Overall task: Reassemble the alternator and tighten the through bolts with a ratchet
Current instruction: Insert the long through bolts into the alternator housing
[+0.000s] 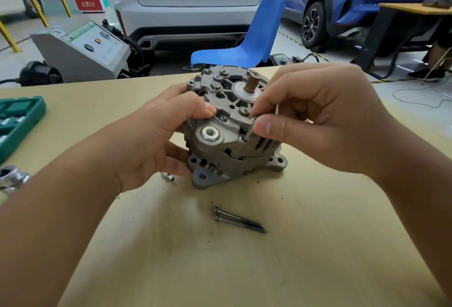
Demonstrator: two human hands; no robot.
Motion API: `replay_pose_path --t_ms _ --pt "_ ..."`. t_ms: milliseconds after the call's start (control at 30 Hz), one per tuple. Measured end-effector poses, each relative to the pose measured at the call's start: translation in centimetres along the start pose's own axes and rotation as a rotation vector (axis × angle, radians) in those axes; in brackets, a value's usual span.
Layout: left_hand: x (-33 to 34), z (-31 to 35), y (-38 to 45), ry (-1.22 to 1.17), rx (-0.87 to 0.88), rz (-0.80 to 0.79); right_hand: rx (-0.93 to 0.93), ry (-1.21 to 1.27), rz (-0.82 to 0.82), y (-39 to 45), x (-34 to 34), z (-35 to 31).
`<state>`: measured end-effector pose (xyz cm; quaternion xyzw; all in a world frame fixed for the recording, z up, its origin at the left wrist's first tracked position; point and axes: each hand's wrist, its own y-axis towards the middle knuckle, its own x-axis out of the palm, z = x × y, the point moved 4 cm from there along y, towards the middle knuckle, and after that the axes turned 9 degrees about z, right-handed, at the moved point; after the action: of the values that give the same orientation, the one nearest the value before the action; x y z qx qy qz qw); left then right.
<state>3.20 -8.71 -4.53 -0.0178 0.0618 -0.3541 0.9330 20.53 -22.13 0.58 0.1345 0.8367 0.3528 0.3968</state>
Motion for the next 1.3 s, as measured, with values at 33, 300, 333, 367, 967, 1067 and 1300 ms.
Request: replay_pose_path --t_ms 33,300,333,367,967,1067,1300 --pt "0.1 0.1 -0.1 -0.001 -0.011 0.01 0.006 0.001 0.004 0.0 0.0 0.1" --pt "0.7 0.7 0.1 0.055 -0.079 0.21 0.061 -0.045 0.193 0.1 0.8 0.7" --pt "0.8 0.8 0.1 0.065 -0.077 0.216 0.08 -0.018 0.197 0.2 0.9 0.8" --pt "0.9 0.9 0.1 0.068 -0.078 0.217 0.098 0.01 0.196 0.3 1.0 1.0" --pt "1.9 1.1 0.2 -0.18 -0.11 0.229 0.235 0.062 0.211 2.6 1.0 2.8" --pt "1.8 1.1 0.4 -0.216 -0.091 0.224 0.212 0.015 0.203 2.7 1.2 2.7" --pt "1.7 1.2 0.4 -0.225 -0.087 0.192 0.235 0.079 0.104 2.8 0.4 2.6"
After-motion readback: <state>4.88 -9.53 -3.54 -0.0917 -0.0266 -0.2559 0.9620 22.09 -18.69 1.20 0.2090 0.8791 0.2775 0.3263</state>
